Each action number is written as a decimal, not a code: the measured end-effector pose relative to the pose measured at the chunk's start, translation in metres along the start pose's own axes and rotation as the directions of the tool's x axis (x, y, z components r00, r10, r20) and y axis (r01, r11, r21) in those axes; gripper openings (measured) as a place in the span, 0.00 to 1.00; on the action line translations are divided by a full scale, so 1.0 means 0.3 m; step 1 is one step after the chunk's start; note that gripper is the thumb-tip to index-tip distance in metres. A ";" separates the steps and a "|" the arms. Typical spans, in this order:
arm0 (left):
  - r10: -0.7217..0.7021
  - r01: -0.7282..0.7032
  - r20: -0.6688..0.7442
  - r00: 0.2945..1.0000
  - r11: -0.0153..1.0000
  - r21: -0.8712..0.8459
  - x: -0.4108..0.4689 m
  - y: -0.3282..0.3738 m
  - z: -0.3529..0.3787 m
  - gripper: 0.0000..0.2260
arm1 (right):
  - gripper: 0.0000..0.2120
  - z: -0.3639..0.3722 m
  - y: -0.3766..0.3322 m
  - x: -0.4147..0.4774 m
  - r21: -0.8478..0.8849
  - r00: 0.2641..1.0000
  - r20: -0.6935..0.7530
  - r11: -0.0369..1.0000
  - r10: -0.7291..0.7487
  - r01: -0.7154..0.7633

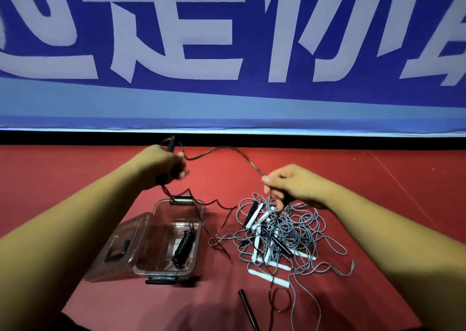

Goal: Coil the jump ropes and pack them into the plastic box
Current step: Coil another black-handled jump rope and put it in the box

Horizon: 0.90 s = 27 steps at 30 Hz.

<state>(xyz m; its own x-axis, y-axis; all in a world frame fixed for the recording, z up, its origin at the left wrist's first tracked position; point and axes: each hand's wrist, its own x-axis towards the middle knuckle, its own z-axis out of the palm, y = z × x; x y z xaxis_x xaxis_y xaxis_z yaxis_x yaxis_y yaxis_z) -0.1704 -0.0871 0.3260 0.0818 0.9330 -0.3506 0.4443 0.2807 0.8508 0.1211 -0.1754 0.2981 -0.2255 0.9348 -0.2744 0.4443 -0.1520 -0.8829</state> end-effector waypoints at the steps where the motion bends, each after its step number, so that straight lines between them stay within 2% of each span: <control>1: -0.050 0.036 0.052 0.997 0.970 0.239 -0.014 -0.010 -0.014 0.11 | 0.15 0.006 -0.034 0.003 0.029 0.998 -0.049 0.999 -0.030 0.032; 2: -0.080 0.034 0.102 0.992 0.920 0.389 -0.030 -0.009 -0.018 0.11 | 0.16 0.009 -0.061 0.009 0.043 0.996 -0.086 0.998 -0.040 0.043; 3: -0.081 0.009 0.156 0.984 0.911 0.412 -0.043 -0.004 -0.016 0.11 | 0.16 0.012 -0.080 0.013 0.027 0.994 -0.099 0.999 -0.041 0.044; 4: -0.056 -0.012 0.208 0.977 0.950 0.312 -0.055 0.008 -0.008 0.11 | 0.17 0.018 -0.094 0.014 -0.033 0.994 -0.095 0.998 -0.048 0.045; 5: -0.006 -0.026 0.249 0.968 0.992 0.123 -0.067 0.023 0.008 0.09 | 0.17 0.024 -0.103 0.015 -0.125 0.996 -0.071 0.991 -0.058 0.049; 7: 0.133 -0.055 0.287 0.949 0.963 -0.263 -0.107 0.065 0.060 0.06 | 0.17 0.039 -0.119 0.011 -0.323 0.998 0.001 0.944 -0.067 0.063; 8: 0.194 -0.083 0.294 0.936 0.933 -0.350 -0.129 0.082 0.090 0.06 | 0.16 0.049 -0.131 0.006 -0.372 0.997 0.037 0.924 -0.073 0.082; 9: 0.248 -0.127 0.312 0.917 0.924 -0.360 -0.146 0.093 0.120 0.08 | 0.15 0.059 -0.146 0.000 -0.352 0.994 0.070 0.930 -0.087 0.107; 11: 0.322 -0.258 0.372 0.870 0.942 -0.212 -0.172 0.095 0.167 0.11 | 0.13 0.079 -0.171 -0.003 -0.195 0.984 0.124 0.969 -0.130 0.153; 13: 0.338 -0.380 0.454 0.824 0.925 0.001 -0.175 0.079 0.182 0.08 | 0.12 0.085 -0.187 -0.001 -0.068 0.976 0.112 0.978 -0.187 0.195; 15: 0.306 -0.395 0.482 0.821 0.914 0.092 -0.167 0.072 0.174 0.07 | 0.09 0.071 -0.184 0.000 -0.036 0.975 0.049 0.975 -0.217 0.219; 17: 0.316 -0.357 0.414 0.853 0.934 0.023 -0.153 0.071 0.172 0.10 | 0.08 0.051 -0.162 0.006 0.009 0.977 0.006 0.977 -0.211 0.211; 20: 0.340 -0.277 0.184 0.922 0.913 -0.298 -0.121 0.092 0.172 0.11 | 0.06 0.013 -0.084 0.016 0.112 0.994 0.041 0.989 -0.104 0.099; 23: 0.255 -0.216 0.004 0.967 0.826 -0.521 -0.081 0.106 0.119 0.12 | 0.09 -0.017 0.042 0.014 -0.018 0.979 0.167 0.994 0.113 -0.111; 25: 0.201 -0.204 -0.057 0.978 0.861 -0.466 -0.067 0.091 0.076 0.11 | 0.11 -0.029 0.094 0.000 -0.062 0.963 0.189 0.981 0.191 -0.182; 27: 0.162 -0.171 -0.076 0.984 0.975 -0.141 -0.074 0.062 0.052 0.08 | 0.10 -0.043 0.099 -0.004 -0.029 0.984 0.100 0.989 0.145 -0.143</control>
<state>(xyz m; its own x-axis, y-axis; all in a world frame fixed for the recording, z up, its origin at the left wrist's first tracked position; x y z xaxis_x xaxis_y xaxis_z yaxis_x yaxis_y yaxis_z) -0.1501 -0.1062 0.3436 0.0842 0.9805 -0.1774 0.2930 0.1458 0.9449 0.1457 -0.1770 0.2772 -0.2442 0.8660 -0.4364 0.4972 -0.2746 -0.8231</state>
